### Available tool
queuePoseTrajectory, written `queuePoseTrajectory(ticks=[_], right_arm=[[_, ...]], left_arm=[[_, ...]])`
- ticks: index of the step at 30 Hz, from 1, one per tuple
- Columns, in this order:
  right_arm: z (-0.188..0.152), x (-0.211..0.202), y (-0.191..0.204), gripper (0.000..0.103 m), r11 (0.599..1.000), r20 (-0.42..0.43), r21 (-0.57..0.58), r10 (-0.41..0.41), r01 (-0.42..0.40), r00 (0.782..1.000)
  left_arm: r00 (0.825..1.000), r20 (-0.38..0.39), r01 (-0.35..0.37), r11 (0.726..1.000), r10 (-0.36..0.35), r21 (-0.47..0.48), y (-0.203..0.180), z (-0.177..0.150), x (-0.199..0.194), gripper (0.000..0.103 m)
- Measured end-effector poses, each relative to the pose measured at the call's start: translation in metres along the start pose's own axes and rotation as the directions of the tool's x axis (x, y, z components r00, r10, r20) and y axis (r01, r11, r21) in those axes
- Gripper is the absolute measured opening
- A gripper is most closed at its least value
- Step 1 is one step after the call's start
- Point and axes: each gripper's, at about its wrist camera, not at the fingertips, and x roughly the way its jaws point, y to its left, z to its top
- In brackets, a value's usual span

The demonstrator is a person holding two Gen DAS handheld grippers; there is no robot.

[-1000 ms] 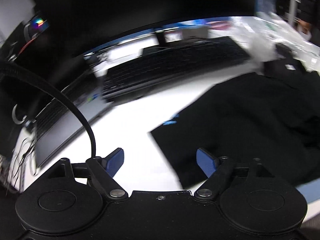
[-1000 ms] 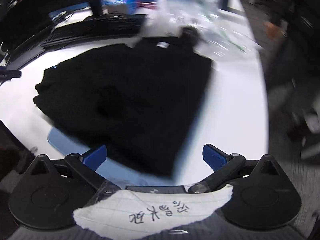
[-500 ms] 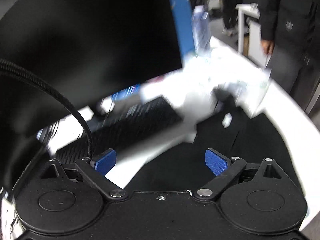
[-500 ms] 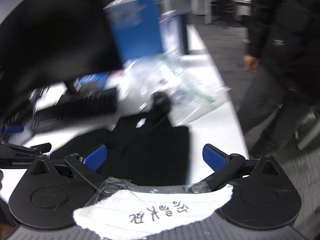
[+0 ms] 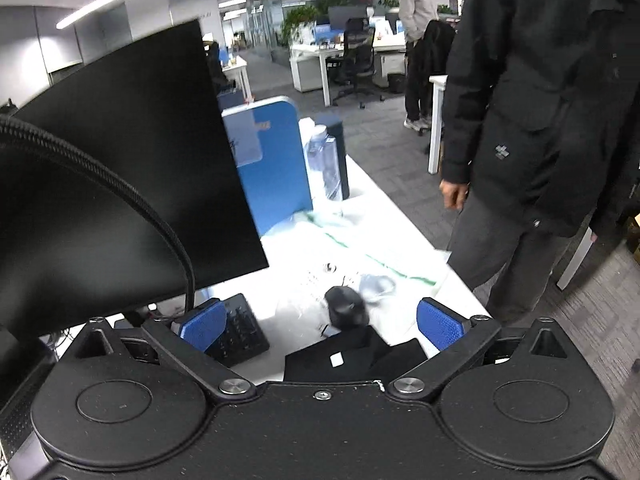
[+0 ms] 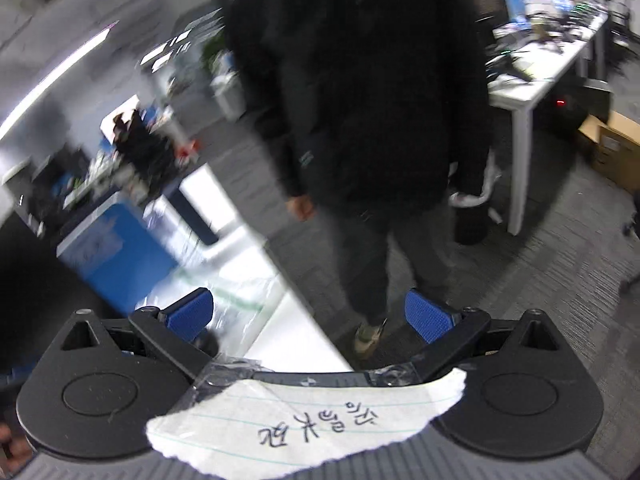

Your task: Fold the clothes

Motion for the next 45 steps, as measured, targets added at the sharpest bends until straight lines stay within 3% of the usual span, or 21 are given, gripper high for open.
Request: queuePoseTrajectory(ticks=[6,9,11,12,15,19,30,36,45], right_arm=[[0.002,-0.027,-0.047,0.103,0.999,0.005,0.036,-0.020,0.020,1.000],[0.000,-0.019,-0.057,0.103,0.999,-0.048,0.038,0.003,-0.001,0.999],[-0.006,-0.019,-0.058,0.103,0.999,-0.075,0.026,0.023,-0.021,0.997],[-0.009,-0.021,-0.058,0.103,0.999,-0.082,0.011,0.039,-0.038,0.996],[-0.025,-0.012,-0.043,0.103,0.996,-0.140,-0.043,0.067,-0.073,0.988],[-0.041,0.004,-0.014,0.103,0.991,-0.205,-0.078,0.091,-0.110,0.974],[-0.079,0.009,0.064,0.103,0.974,-0.282,-0.147,0.129,-0.175,0.951],[-0.095,0.005,0.078,0.103,0.975,-0.302,-0.148,0.113,-0.164,0.947],[-0.121,0.010,0.091,0.103,0.981,-0.349,-0.130,0.088,-0.142,0.933]], left_arm=[[0.999,-0.017,0.043,0.997,-0.044,-0.064,-0.015,-0.020,-0.020,0.101],[0.997,-0.068,-0.026,0.998,0.022,-0.049,-0.019,-0.034,-0.031,0.099],[0.998,0.012,-0.061,0.997,0.062,-0.038,-0.015,-0.049,-0.049,0.102],[0.995,-0.007,-0.099,0.995,0.099,-0.026,-0.014,-0.056,-0.047,0.102],[0.986,-0.100,-0.133,0.991,0.131,-0.017,-0.006,-0.070,-0.035,0.102],[0.988,-0.108,-0.117,0.991,0.109,-0.068,0.021,-0.084,-0.043,0.102],[0.984,-0.135,-0.122,0.991,0.113,-0.062,0.072,-0.096,-0.039,0.102],[0.977,-0.194,-0.105,0.993,0.094,-0.048,0.086,-0.105,-0.023,0.102],[0.953,-0.300,-0.080,0.986,0.034,-0.143,0.120,-0.129,-0.003,0.102]])
